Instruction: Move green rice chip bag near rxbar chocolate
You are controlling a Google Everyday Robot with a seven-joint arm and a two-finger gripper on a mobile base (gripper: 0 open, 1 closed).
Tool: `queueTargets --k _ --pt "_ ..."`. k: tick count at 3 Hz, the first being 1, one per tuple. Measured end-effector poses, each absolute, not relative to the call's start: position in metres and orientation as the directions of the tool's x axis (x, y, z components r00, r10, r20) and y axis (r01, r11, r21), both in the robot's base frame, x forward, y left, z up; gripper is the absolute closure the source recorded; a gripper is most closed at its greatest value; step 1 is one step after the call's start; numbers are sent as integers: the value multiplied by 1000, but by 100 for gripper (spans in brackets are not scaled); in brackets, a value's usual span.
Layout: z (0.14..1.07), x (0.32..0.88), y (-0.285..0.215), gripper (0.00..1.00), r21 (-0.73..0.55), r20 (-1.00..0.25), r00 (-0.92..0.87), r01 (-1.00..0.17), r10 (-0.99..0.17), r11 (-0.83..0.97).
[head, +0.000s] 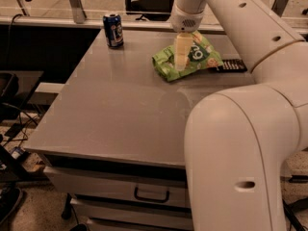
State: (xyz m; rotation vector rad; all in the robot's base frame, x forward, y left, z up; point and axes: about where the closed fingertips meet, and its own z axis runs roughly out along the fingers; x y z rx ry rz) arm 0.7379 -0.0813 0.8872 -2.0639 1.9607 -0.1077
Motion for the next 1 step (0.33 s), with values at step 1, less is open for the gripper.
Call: queueTargets --k 1 --pt "887 738 -81 0 -260 -145 70 -965 -987 -30"
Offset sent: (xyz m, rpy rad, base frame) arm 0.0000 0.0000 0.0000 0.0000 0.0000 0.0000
